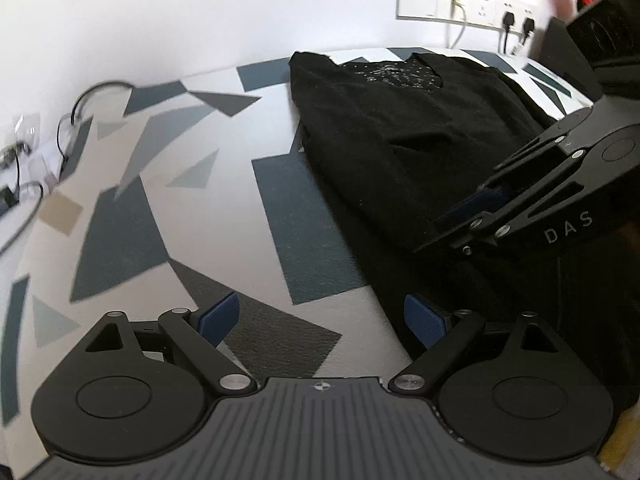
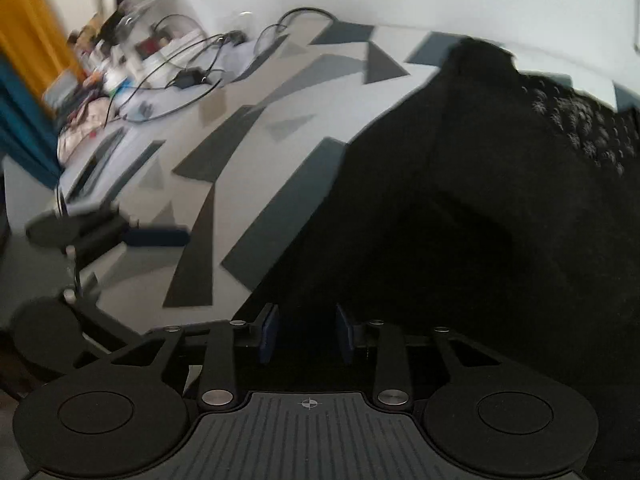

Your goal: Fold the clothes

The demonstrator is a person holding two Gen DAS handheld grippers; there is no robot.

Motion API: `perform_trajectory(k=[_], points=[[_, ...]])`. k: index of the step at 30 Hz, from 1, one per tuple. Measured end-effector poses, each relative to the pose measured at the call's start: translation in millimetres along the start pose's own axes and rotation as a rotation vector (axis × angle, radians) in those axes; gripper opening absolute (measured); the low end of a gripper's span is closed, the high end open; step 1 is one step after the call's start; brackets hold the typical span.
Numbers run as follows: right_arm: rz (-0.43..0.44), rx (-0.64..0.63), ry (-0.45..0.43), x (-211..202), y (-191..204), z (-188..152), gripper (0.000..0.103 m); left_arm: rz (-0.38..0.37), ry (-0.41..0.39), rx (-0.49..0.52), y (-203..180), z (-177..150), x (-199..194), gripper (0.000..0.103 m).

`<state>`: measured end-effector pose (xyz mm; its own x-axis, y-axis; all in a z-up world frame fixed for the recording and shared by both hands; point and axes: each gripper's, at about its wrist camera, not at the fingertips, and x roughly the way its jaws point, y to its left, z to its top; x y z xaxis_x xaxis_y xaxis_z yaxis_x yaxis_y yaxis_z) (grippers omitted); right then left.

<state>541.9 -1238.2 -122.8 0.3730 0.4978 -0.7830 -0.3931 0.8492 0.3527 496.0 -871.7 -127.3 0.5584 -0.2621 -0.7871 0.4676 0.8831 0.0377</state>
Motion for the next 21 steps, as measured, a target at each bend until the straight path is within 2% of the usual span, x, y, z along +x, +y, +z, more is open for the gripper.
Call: perform_trajectory(k=[1, 3, 6, 10, 13, 15, 16, 17, 19, 21], points=[[0.010, 0.007, -0.005, -2, 1, 0, 0.006, 0.001, 0.001, 0.001, 1, 0, -1, 0.092], [0.028, 0.023, -0.027, -7, -1, 2, 0.005, 0.001, 0.005, -0.004, 3, 0, -1, 0.092], [0.024, 0.079, -0.135, -25, -14, 12, 0.004, -0.006, 0.011, -0.029, 5, 1, 1, 0.092], [-0.008, 0.189, -0.294, -47, -36, 25, 0.004, -0.010, 0.009, -0.014, 0, 3, 2, 0.092], [-0.131, 0.235, -0.383, -61, -63, 34, 0.004, -0.015, 0.013, 0.010, -5, 4, 6, 0.092], [-0.248, 0.290, -0.441, -68, -84, 35, 0.007, -0.019, 0.012, 0.028, -8, 5, 8, 0.092], [-0.307, 0.332, -0.462, -70, -93, 36, 0.017, -0.020, 0.012, 0.035, -10, 6, 9, 0.092], [-0.327, 0.376, -0.461, -73, -103, 34, 0.025, -0.019, 0.010, 0.040, -11, 6, 11, 0.092], [-0.327, 0.441, -0.437, -77, -117, 30, 0.028, -0.018, 0.011, 0.044, -12, 8, 14, 0.092], [-0.309, 0.447, -0.385, -77, -119, 21, 0.034, -0.022, 0.017, 0.039, -11, 9, 18, 0.092]])
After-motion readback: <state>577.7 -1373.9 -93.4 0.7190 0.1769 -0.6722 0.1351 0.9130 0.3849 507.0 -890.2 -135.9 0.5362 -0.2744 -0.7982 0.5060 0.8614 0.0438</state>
